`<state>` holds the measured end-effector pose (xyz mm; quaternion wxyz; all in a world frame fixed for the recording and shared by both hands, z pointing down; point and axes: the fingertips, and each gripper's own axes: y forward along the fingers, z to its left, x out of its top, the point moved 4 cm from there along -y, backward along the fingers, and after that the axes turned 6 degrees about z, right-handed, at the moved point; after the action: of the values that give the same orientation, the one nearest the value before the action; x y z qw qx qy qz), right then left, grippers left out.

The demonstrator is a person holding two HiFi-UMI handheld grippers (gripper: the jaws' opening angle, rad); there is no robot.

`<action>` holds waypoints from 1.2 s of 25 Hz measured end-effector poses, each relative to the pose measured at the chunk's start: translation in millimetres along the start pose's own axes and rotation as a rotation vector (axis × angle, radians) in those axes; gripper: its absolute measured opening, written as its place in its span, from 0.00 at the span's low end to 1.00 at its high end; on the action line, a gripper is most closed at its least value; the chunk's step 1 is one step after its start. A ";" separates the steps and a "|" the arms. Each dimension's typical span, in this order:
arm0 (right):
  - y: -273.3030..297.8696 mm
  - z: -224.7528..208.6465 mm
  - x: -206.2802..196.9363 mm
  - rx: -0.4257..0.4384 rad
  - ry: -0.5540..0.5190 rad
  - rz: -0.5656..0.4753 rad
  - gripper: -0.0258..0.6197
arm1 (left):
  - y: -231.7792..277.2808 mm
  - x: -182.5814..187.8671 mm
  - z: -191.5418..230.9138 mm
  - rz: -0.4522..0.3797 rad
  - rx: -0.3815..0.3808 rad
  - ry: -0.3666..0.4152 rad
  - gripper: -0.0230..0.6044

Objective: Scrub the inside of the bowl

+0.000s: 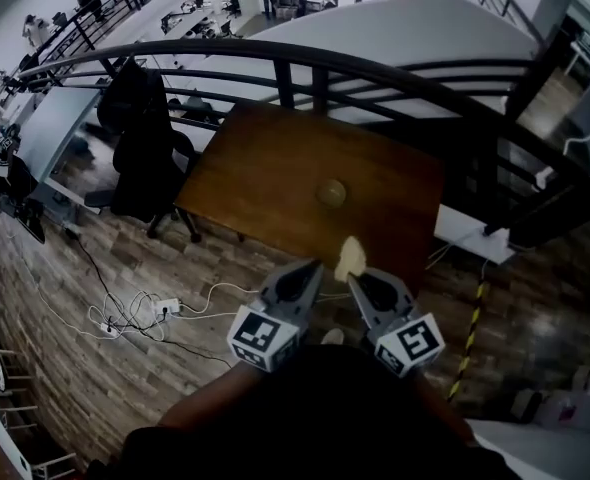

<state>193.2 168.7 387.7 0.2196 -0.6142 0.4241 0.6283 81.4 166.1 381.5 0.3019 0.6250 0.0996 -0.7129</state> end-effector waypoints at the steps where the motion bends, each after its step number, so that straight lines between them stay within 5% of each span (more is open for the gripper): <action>1: -0.2 -7.0 0.2 -0.007 0.006 0.000 0.10 | 6.7 2.6 0.6 0.003 -0.004 0.007 0.03; 8: 26.1 -41.2 -5.7 -0.037 0.032 0.018 0.10 | 50.5 4.8 25.5 0.029 -0.043 0.011 0.03; 30: 215.0 -77.5 76.0 -0.304 0.073 -0.031 0.10 | 108.9 84.1 232.5 0.022 -0.287 0.079 0.03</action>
<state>55.9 -29.0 380.3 0.1182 -0.6691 0.3221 0.6592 -54.4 -67.3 373.4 0.3916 0.6042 0.2054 -0.6628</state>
